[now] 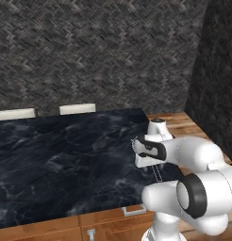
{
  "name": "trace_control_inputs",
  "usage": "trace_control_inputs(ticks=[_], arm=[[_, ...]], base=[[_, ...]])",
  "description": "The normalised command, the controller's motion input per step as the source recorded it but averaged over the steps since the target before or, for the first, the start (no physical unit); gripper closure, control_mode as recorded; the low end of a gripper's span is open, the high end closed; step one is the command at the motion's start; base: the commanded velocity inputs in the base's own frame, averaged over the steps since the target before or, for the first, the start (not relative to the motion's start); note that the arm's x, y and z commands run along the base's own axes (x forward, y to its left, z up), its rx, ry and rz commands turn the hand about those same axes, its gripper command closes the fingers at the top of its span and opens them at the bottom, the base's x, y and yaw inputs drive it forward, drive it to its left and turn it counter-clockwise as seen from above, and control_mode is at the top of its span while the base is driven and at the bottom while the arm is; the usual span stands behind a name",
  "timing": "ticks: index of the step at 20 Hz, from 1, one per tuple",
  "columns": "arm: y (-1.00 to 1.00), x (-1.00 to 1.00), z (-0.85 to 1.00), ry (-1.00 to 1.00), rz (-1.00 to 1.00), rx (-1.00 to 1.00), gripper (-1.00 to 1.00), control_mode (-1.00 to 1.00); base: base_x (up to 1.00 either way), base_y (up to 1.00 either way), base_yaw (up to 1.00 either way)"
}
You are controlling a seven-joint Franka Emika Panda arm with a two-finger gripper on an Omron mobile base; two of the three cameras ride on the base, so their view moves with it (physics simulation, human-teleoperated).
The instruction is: Pick the strainer and bowl and place them in the sink. Then turn on the water.
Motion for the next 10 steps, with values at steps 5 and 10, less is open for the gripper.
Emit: trace_control_inputs(ticks=[5, 10], arm=[[0.00, -0.34, -0.02, -0.01, 0.00, 0.00, -1.00, -1.00], [0.00, -0.05, -0.13, 0.00, 0.00, 0.00, 1.00, -1.00]], base=[[0.00, 0.00, 0.00], [0.00, 0.00, 0.00]])
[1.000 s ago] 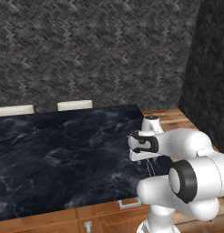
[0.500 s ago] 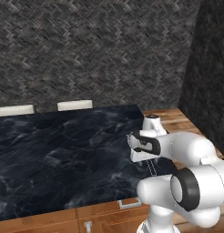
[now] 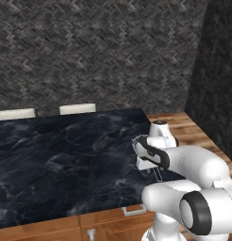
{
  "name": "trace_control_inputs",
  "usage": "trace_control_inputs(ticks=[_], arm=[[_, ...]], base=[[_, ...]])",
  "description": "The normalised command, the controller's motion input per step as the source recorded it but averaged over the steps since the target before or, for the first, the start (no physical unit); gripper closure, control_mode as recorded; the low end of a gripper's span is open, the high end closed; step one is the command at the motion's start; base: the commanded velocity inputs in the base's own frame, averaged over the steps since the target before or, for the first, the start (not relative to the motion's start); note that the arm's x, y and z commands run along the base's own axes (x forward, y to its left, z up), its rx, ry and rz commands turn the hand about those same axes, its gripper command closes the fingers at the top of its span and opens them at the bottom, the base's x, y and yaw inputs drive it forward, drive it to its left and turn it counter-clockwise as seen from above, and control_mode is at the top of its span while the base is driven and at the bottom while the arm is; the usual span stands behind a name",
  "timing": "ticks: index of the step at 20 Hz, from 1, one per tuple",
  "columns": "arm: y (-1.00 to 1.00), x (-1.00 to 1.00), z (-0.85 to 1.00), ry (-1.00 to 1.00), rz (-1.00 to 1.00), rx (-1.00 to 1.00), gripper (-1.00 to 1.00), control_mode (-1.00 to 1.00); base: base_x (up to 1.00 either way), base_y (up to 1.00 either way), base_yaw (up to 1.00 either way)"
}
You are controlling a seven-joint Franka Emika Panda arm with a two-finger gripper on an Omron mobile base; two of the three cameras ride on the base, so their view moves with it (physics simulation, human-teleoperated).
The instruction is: Pick the strainer and bowl and place them in the sink. Then turn on the water.
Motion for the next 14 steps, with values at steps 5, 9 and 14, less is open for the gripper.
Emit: trace_control_inputs(ticks=[5, 9, 14], arm=[[0.00, 0.00, -0.03, 0.01, 0.00, 0.00, 1.00, -1.00], [0.00, 0.00, -0.01, 0.01, 0.00, 0.00, 1.00, -1.00], [-0.06, -0.11, 0.29, 0.00, 0.00, 0.00, 1.00, -1.00]], base=[[0.00, 0.00, 0.00], [0.00, 0.00, 0.00], [0.00, 0.00, 0.00]])
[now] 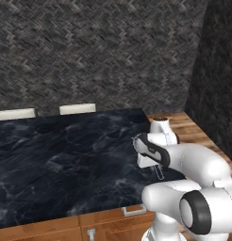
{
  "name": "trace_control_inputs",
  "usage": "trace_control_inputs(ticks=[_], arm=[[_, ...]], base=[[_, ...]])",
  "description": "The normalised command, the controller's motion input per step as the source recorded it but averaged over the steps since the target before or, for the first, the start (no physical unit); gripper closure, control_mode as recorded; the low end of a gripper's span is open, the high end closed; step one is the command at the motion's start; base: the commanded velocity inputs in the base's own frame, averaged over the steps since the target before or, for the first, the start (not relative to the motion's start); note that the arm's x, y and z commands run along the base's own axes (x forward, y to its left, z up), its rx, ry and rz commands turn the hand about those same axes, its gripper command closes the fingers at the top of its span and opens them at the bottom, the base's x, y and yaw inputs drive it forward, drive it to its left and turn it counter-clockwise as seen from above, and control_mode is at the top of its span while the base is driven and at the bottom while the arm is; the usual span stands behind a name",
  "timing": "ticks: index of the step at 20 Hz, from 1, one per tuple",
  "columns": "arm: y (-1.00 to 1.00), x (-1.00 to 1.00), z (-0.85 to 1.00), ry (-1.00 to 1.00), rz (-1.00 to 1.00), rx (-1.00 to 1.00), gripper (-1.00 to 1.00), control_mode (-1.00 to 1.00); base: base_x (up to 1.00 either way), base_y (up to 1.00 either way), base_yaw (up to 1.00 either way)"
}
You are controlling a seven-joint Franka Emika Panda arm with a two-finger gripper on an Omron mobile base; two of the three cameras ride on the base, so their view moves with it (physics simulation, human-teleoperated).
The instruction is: Pick the strainer and bowl and place them in the sink. Then turn on the water.
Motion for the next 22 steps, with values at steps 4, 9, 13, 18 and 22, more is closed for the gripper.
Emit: trace_control_inputs(ticks=[4, 9, 13, 18, 22], arm=[[-0.16, -0.39, 0.56, 0.00, 0.00, 0.00, 1.00, -1.00], [-0.15, -0.41, 0.56, 0.00, 0.00, 0.00, 1.00, -1.00], [-0.18, -0.40, 0.44, -0.01, 0.00, 0.00, 1.00, -1.00], [-0.13, -0.37, 0.53, 0.00, 0.00, 0.00, 1.00, -1.00], [-0.04, -0.25, 0.50, 0.00, 0.00, 0.00, 1.00, -1.00]], base=[[0.00, 0.00, 0.00], [0.00, 0.00, 0.00], [0.00, 0.00, 0.00], [0.00, 0.00, 0.00], [0.00, 0.00, 0.00]])
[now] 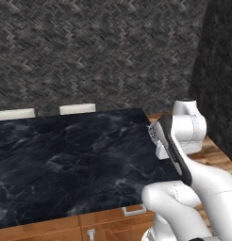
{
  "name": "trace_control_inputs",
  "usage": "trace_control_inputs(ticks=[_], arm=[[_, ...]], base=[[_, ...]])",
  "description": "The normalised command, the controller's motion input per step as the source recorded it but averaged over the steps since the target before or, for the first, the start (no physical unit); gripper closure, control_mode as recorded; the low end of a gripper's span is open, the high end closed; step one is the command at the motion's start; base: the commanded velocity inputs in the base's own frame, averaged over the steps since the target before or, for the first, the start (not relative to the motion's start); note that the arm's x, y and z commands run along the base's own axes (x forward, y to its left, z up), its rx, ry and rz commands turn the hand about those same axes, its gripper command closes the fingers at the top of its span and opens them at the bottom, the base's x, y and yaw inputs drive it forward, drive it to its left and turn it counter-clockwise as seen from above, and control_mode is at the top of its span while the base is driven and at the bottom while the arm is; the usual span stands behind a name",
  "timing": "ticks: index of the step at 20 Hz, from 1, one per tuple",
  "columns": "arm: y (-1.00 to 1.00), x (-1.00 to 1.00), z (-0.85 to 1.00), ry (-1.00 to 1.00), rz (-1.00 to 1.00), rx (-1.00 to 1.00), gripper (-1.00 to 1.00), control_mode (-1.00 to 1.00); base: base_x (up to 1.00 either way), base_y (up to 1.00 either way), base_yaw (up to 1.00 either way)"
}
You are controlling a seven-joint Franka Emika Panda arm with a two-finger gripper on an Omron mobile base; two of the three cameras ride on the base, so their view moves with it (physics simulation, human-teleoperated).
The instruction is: Pick the strainer and bowl and place them in the sink. Then turn on the water.
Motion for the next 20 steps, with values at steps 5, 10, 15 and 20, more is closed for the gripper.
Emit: trace_control_inputs(ticks=[5, 10, 15, 20], arm=[[0.00, -0.08, 0.52, 0.00, 0.00, 0.00, 1.00, -1.00], [0.07, 0.00, 0.42, 0.01, 0.00, 0.00, 1.00, -1.00], [0.07, 0.00, 0.41, 0.02, 0.00, 0.00, 1.00, -1.00], [0.01, -0.07, 0.29, 0.00, 0.00, 0.00, 1.00, -1.00]], base=[[0.00, 0.00, 0.00], [0.00, 0.00, 0.00], [0.00, 0.00, 0.00], [0.00, 0.00, 0.00]])
